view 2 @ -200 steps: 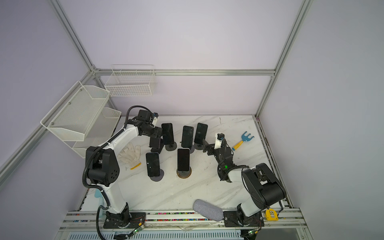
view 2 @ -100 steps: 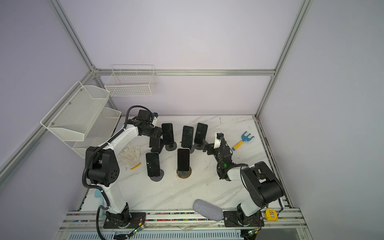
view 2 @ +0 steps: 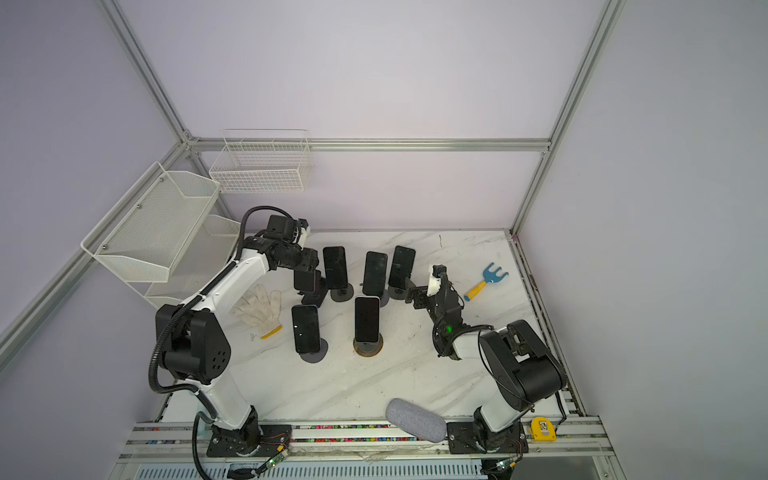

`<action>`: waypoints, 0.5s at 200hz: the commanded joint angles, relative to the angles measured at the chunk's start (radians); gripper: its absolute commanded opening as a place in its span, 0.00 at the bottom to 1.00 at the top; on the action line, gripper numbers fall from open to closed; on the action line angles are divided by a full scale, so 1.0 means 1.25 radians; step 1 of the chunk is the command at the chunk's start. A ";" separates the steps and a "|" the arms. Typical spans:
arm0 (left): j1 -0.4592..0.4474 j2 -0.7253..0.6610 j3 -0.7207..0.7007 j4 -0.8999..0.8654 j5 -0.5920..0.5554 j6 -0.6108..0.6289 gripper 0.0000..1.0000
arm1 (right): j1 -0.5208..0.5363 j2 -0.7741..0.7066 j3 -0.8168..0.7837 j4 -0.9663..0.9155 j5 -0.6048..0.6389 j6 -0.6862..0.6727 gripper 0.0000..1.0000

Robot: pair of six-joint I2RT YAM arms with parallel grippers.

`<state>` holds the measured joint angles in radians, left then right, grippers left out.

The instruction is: Remove the phone from the phone stand

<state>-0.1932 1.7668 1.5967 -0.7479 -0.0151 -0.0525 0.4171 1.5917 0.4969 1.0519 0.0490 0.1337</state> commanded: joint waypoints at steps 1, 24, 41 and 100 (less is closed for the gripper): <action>-0.001 -0.045 0.063 -0.016 0.006 -0.020 0.71 | 0.004 0.006 0.016 -0.010 0.017 0.007 0.97; -0.001 -0.064 0.091 -0.037 0.003 -0.019 0.71 | 0.004 0.007 0.019 -0.021 0.021 0.008 0.97; -0.001 -0.078 0.125 -0.056 0.002 -0.025 0.71 | 0.005 0.004 0.016 -0.024 0.034 0.012 0.97; -0.001 -0.131 0.177 -0.049 0.106 -0.091 0.70 | 0.004 0.012 0.017 -0.011 0.035 0.015 0.97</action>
<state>-0.1932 1.6798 1.6836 -0.8505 0.0254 -0.1131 0.4171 1.5917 0.4995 1.0328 0.0746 0.1452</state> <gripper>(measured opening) 0.717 0.975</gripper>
